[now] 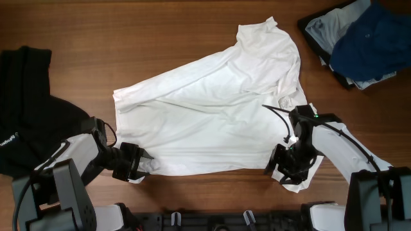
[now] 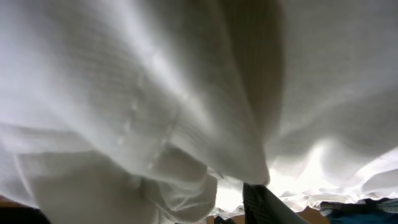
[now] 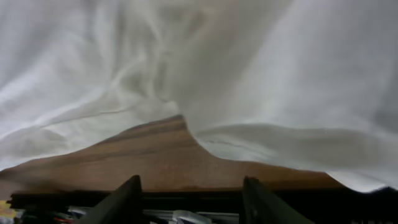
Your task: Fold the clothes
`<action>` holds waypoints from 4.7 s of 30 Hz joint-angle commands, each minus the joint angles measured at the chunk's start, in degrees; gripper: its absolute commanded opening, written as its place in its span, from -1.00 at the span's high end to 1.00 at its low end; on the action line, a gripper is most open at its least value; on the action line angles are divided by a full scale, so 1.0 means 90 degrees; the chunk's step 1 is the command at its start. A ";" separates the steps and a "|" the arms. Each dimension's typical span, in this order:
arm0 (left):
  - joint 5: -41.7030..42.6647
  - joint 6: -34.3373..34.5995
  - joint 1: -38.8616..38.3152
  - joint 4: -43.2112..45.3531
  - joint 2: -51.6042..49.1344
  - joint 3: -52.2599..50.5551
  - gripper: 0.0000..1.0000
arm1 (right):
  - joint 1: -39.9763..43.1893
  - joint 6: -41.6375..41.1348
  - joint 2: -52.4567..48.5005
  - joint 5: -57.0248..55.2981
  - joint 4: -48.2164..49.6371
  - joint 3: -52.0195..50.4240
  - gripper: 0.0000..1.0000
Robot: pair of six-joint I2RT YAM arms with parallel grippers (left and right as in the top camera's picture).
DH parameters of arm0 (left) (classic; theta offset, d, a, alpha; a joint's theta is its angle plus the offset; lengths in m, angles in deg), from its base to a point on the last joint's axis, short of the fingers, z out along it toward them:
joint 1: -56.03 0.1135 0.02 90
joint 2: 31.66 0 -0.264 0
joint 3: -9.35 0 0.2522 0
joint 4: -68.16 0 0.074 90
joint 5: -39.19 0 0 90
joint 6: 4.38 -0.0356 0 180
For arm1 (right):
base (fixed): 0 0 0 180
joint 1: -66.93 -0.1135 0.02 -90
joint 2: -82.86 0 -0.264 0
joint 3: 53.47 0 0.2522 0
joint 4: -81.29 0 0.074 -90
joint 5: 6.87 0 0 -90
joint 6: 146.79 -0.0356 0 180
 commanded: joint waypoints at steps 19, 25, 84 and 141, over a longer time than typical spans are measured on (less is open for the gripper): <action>-0.0993 -0.0425 0.0075 0.0546 -0.0279 -0.0185 -0.02 | 0.2047 0.0741 0.0194 -0.1314 0.0930 0.0624 -0.17; -0.0993 -0.0423 0.0075 0.0546 -0.0279 -0.0185 -0.03 | 0.2565 0.0624 0.0194 -0.1712 0.1013 0.0619 -0.25; -0.2351 0.0299 -0.1015 -0.0075 0.3286 0.0651 0.88 | 0.0418 0.0483 0.0250 -0.2562 0.2079 0.2584 0.91; -0.2691 0.0053 -0.0998 0.3475 0.1161 0.1265 0.56 | -0.0403 0.2892 -0.3322 -0.1710 0.3696 0.5622 -0.65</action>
